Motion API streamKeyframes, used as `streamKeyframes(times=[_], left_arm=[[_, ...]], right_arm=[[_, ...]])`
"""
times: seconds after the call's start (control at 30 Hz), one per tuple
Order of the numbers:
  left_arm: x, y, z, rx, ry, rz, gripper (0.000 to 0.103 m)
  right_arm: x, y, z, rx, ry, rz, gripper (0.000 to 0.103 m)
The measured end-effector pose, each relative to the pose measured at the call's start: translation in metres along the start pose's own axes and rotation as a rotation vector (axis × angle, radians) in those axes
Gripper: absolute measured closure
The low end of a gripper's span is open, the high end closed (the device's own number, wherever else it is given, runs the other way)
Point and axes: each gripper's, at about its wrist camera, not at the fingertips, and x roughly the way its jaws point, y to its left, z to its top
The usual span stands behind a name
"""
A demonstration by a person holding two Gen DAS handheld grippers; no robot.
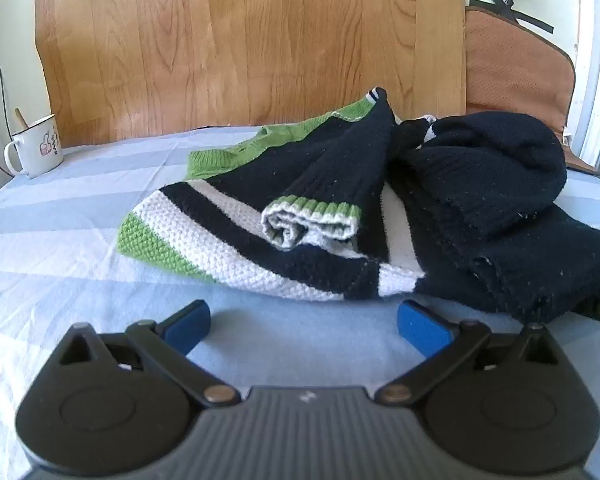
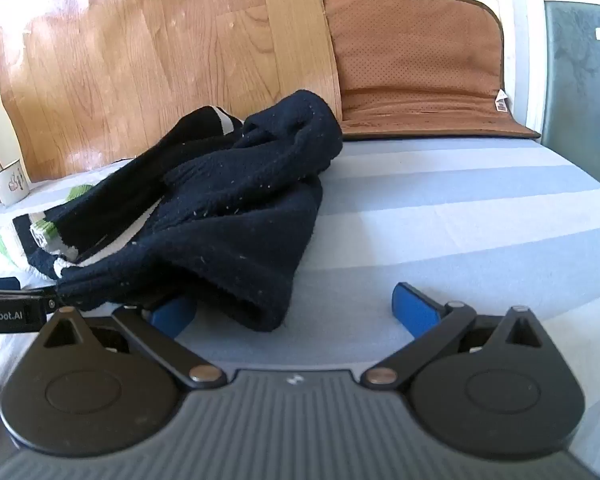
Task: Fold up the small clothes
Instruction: 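Approach the crumpled black-and-green sweater with both grippers open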
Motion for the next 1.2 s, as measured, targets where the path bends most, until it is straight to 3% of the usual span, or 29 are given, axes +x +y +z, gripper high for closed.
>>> streamKeyframes(times=[0.17, 0.2, 0.3, 0.4, 0.5, 0.63, 0.7, 0.83, 0.97, 1.2], left_arm=[[0.003, -0.003, 0.009, 0.008, 0.02, -0.011, 0.0], [-0.006, 0.0, 0.001, 0.012, -0.016, -0.019, 0.0], [-0.01, 0.005, -0.003, 0.057, -0.001, -0.051, 0.0], [-0.027, 0.023, -0.016, 0.035, -0.059, -0.099, 0.0], [-0.043, 0.038, -0.025, 0.041, -0.165, -0.052, 0.0], [-0.043, 0.049, -0.024, -0.021, -0.152, -0.057, 0.0], [-0.041, 0.044, -0.022, -0.021, -0.141, -0.047, 0.0], [-0.046, 0.041, -0.027, 0.012, -0.19, -0.04, 0.0], [-0.04, 0.037, -0.026, -0.023, -0.135, -0.096, 0.0], [-0.032, 0.039, -0.026, -0.054, -0.092, -0.094, 0.0]], right_arm=[[0.0, 0.001, 0.0, -0.003, 0.002, -0.001, 0.0], [-0.001, 0.001, 0.0, -0.005, 0.003, 0.0, 0.0], [-0.009, -0.002, -0.001, -0.005, 0.005, 0.031, 0.0], [-0.025, -0.009, -0.008, 0.009, -0.01, 0.157, 0.021], [-0.035, -0.008, -0.008, 0.01, -0.01, 0.22, 0.033], [-0.037, 0.006, -0.001, 0.028, -0.028, 0.209, 0.036], [-0.032, 0.015, 0.005, 0.053, -0.031, 0.203, 0.034], [-0.027, 0.03, 0.005, 0.052, -0.046, 0.182, 0.034], [-0.02, 0.037, 0.008, 0.049, -0.03, 0.155, 0.032], [-0.02, 0.042, 0.004, 0.024, -0.004, 0.099, 0.031]])
